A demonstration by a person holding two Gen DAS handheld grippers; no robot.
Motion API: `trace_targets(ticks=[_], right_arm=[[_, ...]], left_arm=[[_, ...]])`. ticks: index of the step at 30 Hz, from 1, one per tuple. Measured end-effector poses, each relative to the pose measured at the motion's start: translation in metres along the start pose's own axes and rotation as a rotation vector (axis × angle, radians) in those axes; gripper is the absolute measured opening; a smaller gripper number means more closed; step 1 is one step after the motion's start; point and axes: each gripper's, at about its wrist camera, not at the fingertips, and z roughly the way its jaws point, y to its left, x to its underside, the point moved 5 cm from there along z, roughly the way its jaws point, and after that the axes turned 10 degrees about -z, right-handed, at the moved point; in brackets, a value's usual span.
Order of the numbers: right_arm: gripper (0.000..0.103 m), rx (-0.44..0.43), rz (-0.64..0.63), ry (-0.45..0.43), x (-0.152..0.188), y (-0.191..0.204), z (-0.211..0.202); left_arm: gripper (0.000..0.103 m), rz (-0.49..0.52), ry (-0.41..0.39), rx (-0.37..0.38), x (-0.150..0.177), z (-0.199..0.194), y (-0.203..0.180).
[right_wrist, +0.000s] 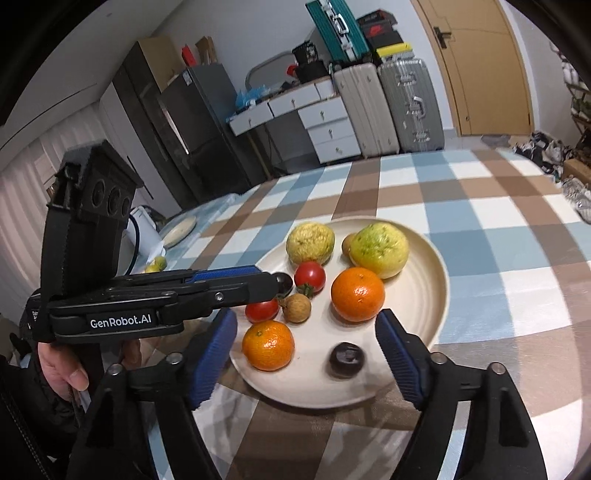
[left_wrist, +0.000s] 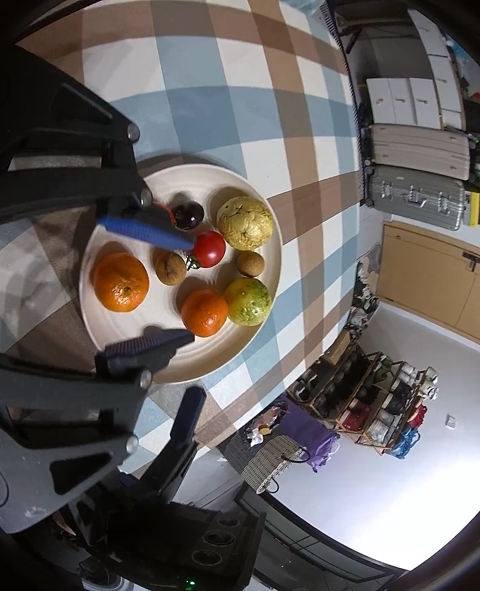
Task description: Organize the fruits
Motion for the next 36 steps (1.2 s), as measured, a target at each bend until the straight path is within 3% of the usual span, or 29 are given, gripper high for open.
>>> trace_targets(ticks=[5,10,19,23,36], right_arm=[[0.092,0.052,-0.012,-0.054,-0.006,0.003,-0.023],[0.098,0.088,-0.034,-0.124,-0.014,0.011,-0.05],[0.103,0.14,-0.089,-0.24,-0.026,0.035,-0.093],[0.103,0.161,-0.109,-0.276,-0.029,0.044,-0.107],[0.103,0.233,-0.159,-0.384,-0.032,0.068,-0.149]], left_arm=[[0.057,0.022,-0.059,-0.025,0.002,-0.027,-0.009],[0.081,0.026,-0.13,-0.057,0.004,-0.057,-0.018],[0.088,0.019,-0.214,-0.103,0.012,-0.102,-0.026],[0.101,0.006,-0.268,-0.122,0.017,-0.121,-0.027],[0.102,0.018,-0.452,-0.221,0.035,-0.182,-0.034]])
